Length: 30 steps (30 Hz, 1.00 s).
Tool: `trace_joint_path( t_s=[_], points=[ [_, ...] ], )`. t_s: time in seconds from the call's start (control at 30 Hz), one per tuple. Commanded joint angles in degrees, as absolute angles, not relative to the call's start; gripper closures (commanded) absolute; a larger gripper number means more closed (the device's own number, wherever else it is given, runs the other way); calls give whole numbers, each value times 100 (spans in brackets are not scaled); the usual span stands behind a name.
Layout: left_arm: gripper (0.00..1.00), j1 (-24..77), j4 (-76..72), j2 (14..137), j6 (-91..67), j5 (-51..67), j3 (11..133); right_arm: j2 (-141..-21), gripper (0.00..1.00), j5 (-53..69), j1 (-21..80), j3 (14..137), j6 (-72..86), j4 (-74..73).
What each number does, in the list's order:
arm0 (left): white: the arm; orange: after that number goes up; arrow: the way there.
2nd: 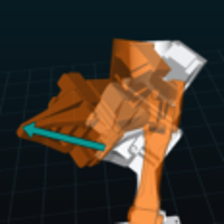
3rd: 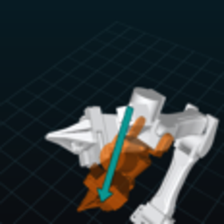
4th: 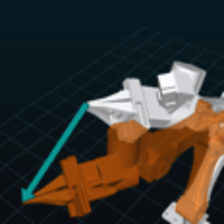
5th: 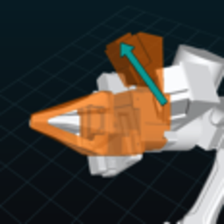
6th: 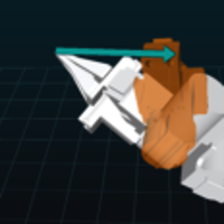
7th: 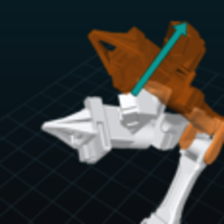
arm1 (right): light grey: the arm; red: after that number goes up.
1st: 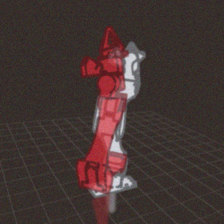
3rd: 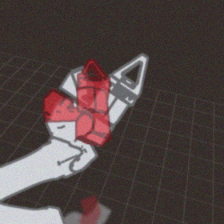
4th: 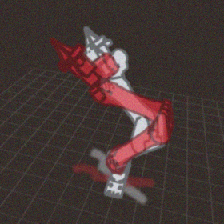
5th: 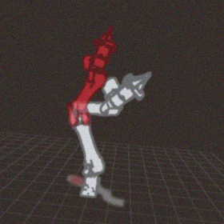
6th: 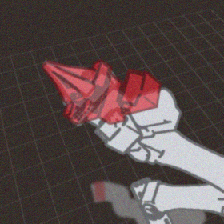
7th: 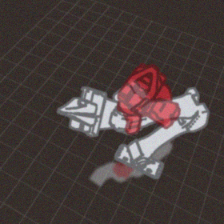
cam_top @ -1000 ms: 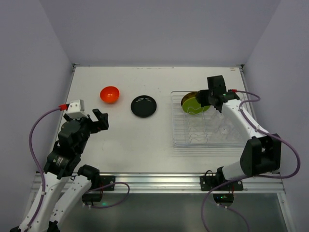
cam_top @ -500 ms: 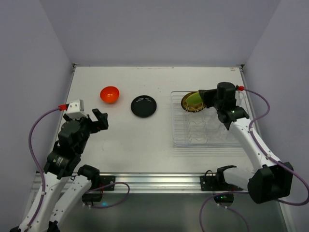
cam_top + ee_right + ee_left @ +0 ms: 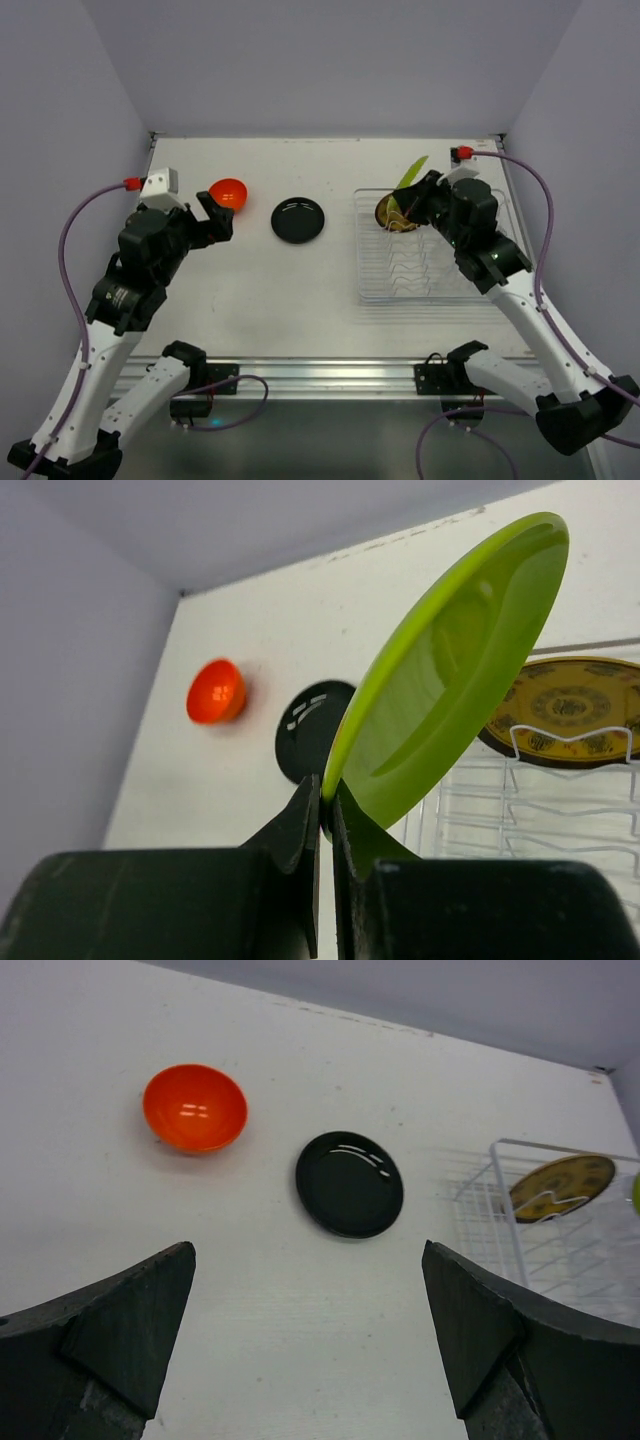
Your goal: Unload the mixed dishes from the dish rack
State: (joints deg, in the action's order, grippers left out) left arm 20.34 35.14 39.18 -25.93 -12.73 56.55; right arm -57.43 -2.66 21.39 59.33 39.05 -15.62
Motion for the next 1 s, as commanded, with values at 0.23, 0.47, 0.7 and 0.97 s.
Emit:
trace_joint_path(
  t_s=[0.23, 0.47, 0.7, 0.97],
  points=[
    [0, 2511, 3032, 6352, -3217, 1443, 7690, -5536, 100, -1345, 4709, 6064, 168, -2810],
    [0, 3067, 2716, 7013, -3480, 1661, 7445, -5836, 100, -1223, 5773, 5942, -983, -2909],
    [0, 3164, 1846, 6829, -4060, 2048, 6496, -6196, 100, -792, 6460, 5897, -1529, -3234],
    [5, 3419, 1749, 6768, -4183, 1653, 5731, -6977, 100, -2387, 7233, 6310, -1722, -3050]
  ],
)
